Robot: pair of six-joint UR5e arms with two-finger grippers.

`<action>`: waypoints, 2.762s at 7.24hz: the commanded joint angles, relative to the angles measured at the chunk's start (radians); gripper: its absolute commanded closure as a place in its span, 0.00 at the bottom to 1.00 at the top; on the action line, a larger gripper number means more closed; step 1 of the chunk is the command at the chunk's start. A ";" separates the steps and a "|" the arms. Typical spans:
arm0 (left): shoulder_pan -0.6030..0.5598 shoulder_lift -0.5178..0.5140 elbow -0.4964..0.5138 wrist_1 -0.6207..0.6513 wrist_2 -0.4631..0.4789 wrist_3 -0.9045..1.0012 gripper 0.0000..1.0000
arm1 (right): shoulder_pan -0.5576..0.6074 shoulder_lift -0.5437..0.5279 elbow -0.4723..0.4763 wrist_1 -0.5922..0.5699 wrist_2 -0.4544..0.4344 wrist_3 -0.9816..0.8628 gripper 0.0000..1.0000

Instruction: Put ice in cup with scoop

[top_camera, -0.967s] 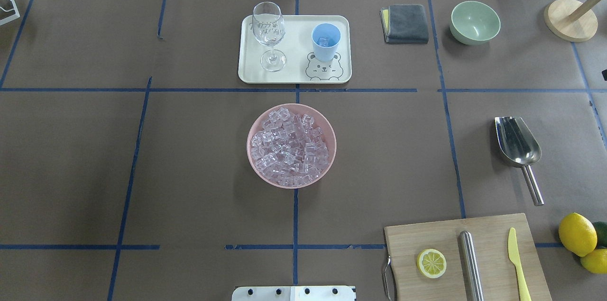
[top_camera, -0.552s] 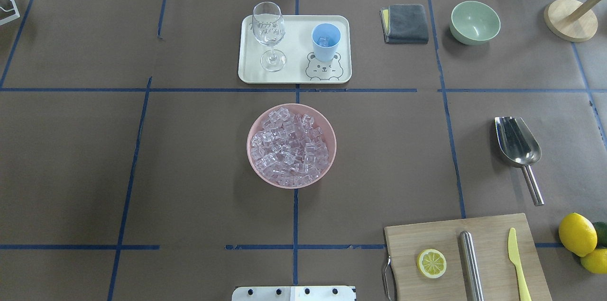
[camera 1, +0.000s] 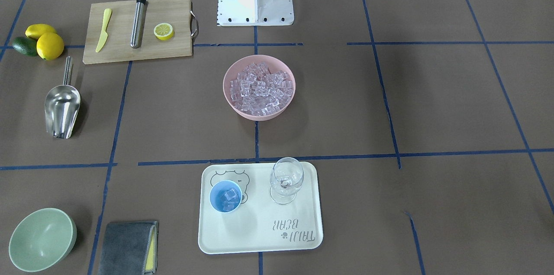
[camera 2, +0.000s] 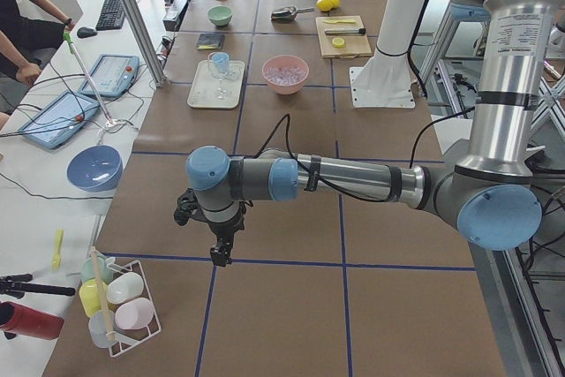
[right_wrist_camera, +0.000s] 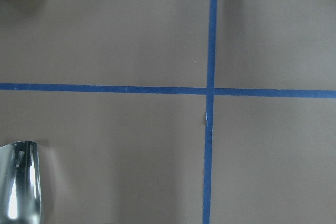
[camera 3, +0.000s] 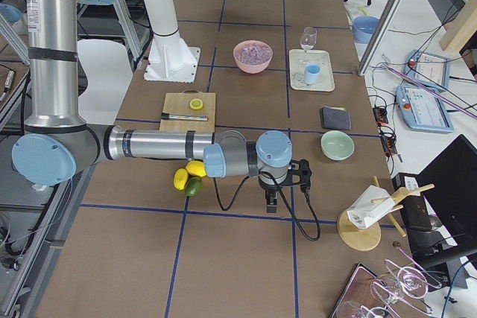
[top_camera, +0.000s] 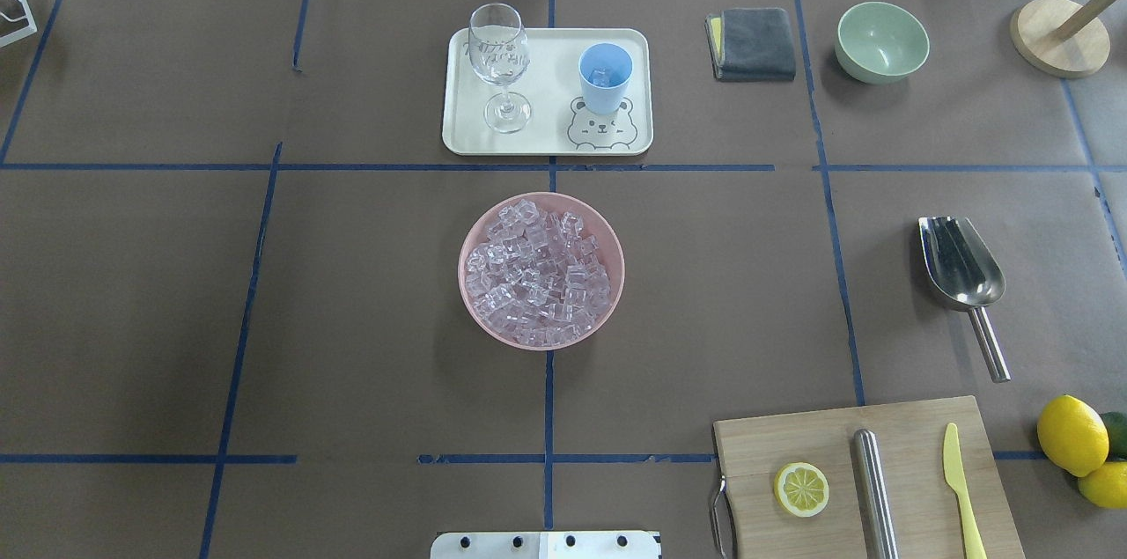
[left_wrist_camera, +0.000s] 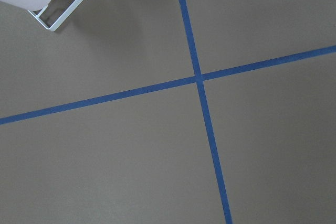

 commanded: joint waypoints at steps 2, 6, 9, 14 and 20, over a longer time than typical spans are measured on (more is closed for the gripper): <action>0.000 0.000 0.001 0.000 0.000 0.000 0.00 | 0.016 -0.006 0.024 -0.007 -0.019 -0.001 0.00; 0.000 -0.003 -0.001 0.000 -0.001 -0.003 0.00 | 0.003 -0.006 0.023 -0.059 -0.044 -0.019 0.00; -0.002 -0.001 0.004 0.002 -0.075 -0.125 0.00 | 0.011 -0.010 0.023 -0.061 -0.073 -0.034 0.00; -0.002 -0.001 0.008 -0.003 -0.077 -0.170 0.00 | 0.010 -0.012 0.020 -0.059 -0.064 -0.034 0.00; -0.002 -0.003 0.005 -0.003 -0.077 -0.170 0.00 | 0.011 -0.013 0.020 -0.059 -0.062 -0.033 0.00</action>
